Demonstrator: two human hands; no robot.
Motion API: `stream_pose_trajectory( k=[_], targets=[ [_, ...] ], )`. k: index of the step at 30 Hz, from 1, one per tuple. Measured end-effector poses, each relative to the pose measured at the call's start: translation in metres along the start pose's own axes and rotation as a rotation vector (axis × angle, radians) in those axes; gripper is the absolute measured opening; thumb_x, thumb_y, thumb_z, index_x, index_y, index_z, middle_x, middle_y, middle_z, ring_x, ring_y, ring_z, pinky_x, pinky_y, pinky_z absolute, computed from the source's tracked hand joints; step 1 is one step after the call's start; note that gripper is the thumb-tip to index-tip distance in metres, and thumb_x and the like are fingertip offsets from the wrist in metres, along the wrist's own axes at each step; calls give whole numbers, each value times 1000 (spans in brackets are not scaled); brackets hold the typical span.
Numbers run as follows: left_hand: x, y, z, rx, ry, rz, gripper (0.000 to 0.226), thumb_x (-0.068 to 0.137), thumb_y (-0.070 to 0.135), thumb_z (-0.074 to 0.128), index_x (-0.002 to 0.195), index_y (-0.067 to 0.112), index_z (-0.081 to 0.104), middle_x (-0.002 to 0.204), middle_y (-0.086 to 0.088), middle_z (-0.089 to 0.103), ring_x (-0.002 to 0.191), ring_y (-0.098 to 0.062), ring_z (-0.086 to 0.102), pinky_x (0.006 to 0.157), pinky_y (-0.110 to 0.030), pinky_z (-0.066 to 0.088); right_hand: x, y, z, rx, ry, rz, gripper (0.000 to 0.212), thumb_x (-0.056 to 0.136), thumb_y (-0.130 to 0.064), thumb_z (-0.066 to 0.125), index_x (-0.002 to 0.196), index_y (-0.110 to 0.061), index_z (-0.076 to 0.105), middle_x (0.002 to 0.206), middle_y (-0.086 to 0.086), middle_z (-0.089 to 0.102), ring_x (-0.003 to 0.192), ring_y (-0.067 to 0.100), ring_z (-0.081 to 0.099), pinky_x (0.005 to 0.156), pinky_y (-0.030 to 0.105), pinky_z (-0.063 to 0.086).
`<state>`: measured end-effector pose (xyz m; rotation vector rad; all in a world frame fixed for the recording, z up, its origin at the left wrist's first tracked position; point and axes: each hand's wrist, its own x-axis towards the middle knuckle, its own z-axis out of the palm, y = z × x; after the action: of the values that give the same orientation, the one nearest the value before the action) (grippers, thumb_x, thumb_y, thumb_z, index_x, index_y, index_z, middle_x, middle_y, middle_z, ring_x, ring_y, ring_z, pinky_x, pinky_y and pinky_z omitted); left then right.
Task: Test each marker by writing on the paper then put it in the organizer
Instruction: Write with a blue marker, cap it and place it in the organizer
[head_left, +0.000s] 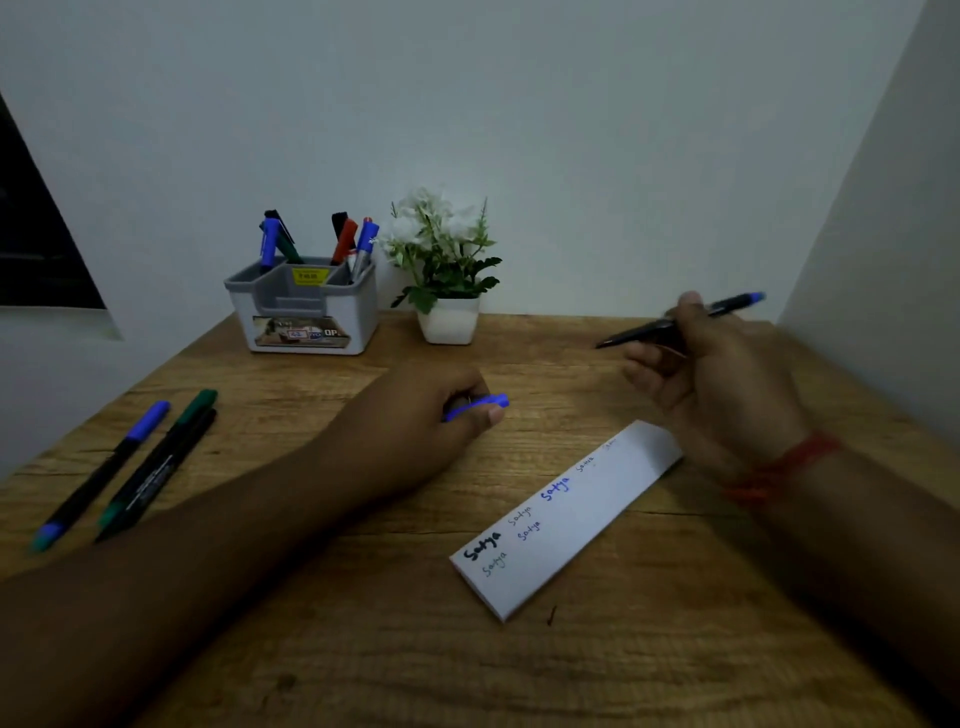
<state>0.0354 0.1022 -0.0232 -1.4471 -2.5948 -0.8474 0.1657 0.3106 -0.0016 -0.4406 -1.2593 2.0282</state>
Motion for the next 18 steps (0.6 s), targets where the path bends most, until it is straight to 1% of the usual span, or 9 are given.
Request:
stream_pose_trajectory(
  k=[3, 7, 8, 10, 12, 13, 14, 16, 18],
  targets=[
    [4, -2, 8, 95, -26, 39, 20, 93, 51, 56, 99, 34, 65, 82, 14, 62, 74, -1, 55, 65, -32, 48, -16, 11, 21, -14, -134, 22, 21, 107, -26, 44, 103, -6, 50, 80, 15, 69, 63, 23, 73, 60, 34, 62],
    [10, -6, 15, 147, -34, 83, 22, 89, 54, 59, 95, 33, 63, 81, 14, 58, 75, -2, 52, 65, -32, 46, -26, 15, 25, -46, -203, 14, 17, 107, -21, 43, 108, -6, 51, 90, 19, 71, 70, 31, 74, 68, 41, 64],
    [10, -7, 16, 143, -45, 71, 27, 88, 57, 58, 101, 34, 62, 88, 15, 59, 81, -2, 52, 70, -34, 48, -26, 14, 26, -59, -207, 10, 14, 106, -19, 45, 108, -7, 51, 92, 19, 70, 69, 30, 74, 68, 41, 63],
    [9, -10, 15, 178, -83, 24, 50, 86, 66, 52, 124, 35, 53, 116, 11, 58, 106, -7, 51, 89, -38, 48, -27, 12, 25, -107, -206, -1, 9, 104, -15, 49, 103, -7, 54, 91, 16, 69, 68, 26, 72, 68, 38, 62],
    [5, -11, 10, 280, -160, -22, 77, 83, 77, 42, 146, 35, 29, 148, 5, 39, 134, -17, 36, 108, -48, 36, -28, 11, 22, -188, -229, -12, 7, 99, -10, 57, 93, -9, 56, 85, 11, 67, 69, 22, 70, 70, 36, 61],
    [2, -12, 7, 327, -207, -42, 85, 82, 81, 37, 151, 37, 15, 158, 4, 25, 143, -21, 24, 113, -53, 27, -28, 11, 20, -231, -246, -28, 11, 97, -8, 60, 87, -10, 56, 80, 8, 66, 70, 21, 69, 70, 35, 61],
    [-1, -12, 3, 362, -260, -60, 90, 80, 84, 31, 153, 39, 3, 163, 5, 10, 149, -22, 11, 116, -57, 18, -28, 9, 19, -266, -262, -50, 16, 94, -5, 63, 82, -11, 56, 75, 6, 64, 70, 20, 67, 70, 35, 60],
    [-6, -11, -2, 391, -358, -89, 94, 76, 89, 21, 151, 43, -14, 164, 8, -13, 150, -22, -13, 117, -62, 5, -29, 3, 18, -304, -285, -104, 19, 93, -1, 64, 78, -11, 56, 72, 5, 61, 69, 20, 64, 69, 34, 58],
    [-9, -7, -4, 414, -426, -98, 98, 69, 94, 14, 147, 46, -22, 160, 7, -27, 146, -24, -26, 116, -64, -2, -33, -7, 18, -308, -324, -143, 17, 94, 2, 59, 81, -9, 58, 75, 9, 61, 69, 19, 64, 69, 33, 58]
  ],
)
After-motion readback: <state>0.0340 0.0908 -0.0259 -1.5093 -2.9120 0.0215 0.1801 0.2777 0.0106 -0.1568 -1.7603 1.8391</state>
